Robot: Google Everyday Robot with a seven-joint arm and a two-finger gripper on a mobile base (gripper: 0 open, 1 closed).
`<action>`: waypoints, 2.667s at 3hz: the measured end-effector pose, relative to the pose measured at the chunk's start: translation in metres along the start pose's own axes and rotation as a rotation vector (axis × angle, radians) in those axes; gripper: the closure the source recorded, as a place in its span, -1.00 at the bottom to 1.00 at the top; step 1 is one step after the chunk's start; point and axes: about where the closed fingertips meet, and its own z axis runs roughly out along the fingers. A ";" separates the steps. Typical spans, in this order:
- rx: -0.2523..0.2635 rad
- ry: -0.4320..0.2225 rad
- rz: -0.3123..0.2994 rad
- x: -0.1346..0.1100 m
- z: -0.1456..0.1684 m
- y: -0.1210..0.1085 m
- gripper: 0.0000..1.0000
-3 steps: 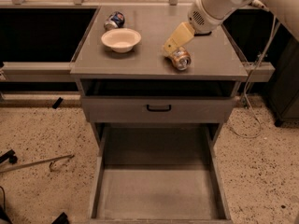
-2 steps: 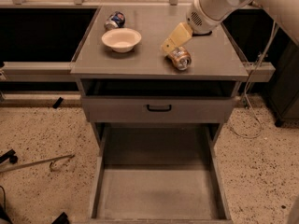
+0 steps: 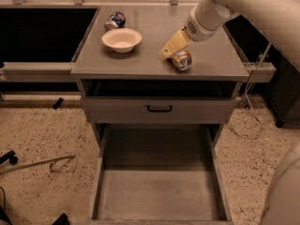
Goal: Place orange can into middle drawer
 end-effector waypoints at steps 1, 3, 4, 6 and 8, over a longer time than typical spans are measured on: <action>0.011 0.015 0.018 0.004 0.015 -0.003 -1.00; -0.018 0.062 0.046 0.020 0.046 -0.002 -1.00; -0.018 0.062 0.046 0.020 0.046 -0.002 -1.00; -0.018 0.062 0.046 0.020 0.046 -0.002 -0.17; -0.059 0.040 0.031 0.027 0.028 0.001 0.77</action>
Offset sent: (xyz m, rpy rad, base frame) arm 0.0175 -0.0049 -0.0526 0.0046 0.0780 -0.0472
